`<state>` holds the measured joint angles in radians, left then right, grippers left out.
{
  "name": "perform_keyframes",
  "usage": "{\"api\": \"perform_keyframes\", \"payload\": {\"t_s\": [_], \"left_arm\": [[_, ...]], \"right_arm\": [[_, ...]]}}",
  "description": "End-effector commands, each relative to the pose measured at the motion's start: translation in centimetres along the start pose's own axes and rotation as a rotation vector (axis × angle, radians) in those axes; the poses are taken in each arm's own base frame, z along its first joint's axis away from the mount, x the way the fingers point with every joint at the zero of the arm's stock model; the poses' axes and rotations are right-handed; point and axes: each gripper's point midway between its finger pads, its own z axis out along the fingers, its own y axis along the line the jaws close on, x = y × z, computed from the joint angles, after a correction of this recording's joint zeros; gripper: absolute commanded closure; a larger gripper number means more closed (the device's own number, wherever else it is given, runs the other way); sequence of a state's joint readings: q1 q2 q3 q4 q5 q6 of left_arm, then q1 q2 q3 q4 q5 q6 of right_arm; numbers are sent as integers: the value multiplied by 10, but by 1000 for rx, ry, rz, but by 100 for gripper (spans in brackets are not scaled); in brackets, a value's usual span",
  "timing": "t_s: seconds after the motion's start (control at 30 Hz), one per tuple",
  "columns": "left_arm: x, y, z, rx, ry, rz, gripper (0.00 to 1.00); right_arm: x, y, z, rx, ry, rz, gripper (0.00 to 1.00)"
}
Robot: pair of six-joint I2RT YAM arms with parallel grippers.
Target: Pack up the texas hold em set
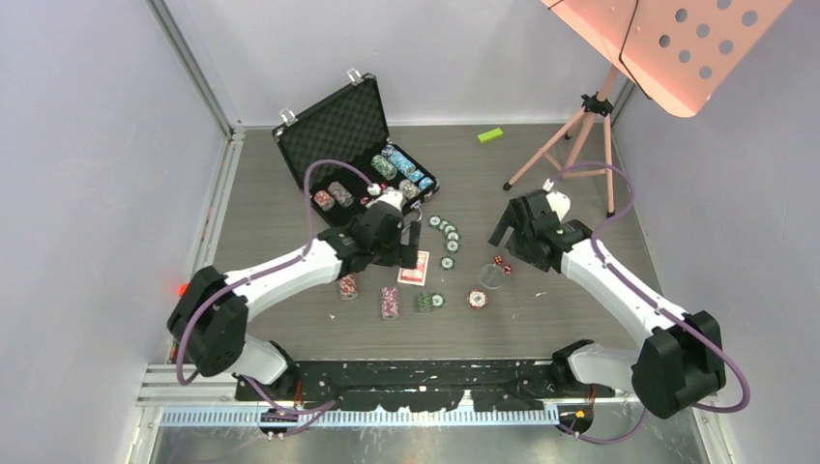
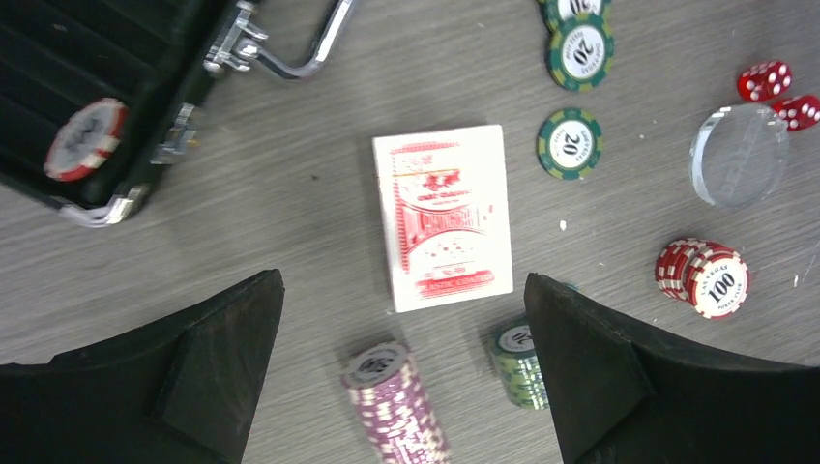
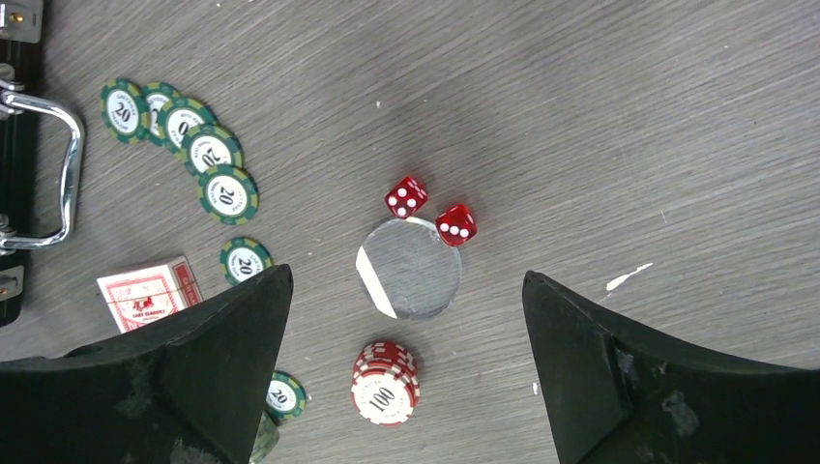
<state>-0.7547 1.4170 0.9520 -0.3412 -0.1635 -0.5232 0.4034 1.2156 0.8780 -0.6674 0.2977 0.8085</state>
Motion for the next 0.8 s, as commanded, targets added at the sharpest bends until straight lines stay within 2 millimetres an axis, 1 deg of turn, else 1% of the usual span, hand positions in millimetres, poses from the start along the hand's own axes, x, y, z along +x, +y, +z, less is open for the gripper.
{"api": "perform_keyframes", "payload": {"t_s": [0.0,0.07,0.13,0.2,0.27,0.37,0.4,0.53,0.63,0.77], "left_arm": [[-19,-34,7,-19,-84,-20,0],[-16,-44,14,-25,-78,6,0],[-13,-48,21,-34,-62,10,0],[-6,-47,31,-61,-32,17,0],[-3,-49,37,-63,-9,31,0],[6,-48,48,-86,25,68,0],[8,-48,50,-95,33,76,0],[15,-43,58,-142,57,107,0],[19,-42,63,-153,71,113,1],[26,-40,66,-166,89,112,4]], "right_arm": [[-13,7,-9,-66,-61,2,4],[-13,7,-12,-75,-67,-2,4],[-13,7,-14,-84,-70,-10,3],[-13,8,-17,-102,-70,-18,3],[-11,14,-22,-158,-65,-38,3],[-9,16,-26,-203,-80,-37,3],[-12,18,-30,-221,-95,-31,3],[-15,16,-35,-229,-122,-27,3],[-17,14,-36,-227,-130,-27,3],[-16,13,-34,-219,-128,-28,3]]}}
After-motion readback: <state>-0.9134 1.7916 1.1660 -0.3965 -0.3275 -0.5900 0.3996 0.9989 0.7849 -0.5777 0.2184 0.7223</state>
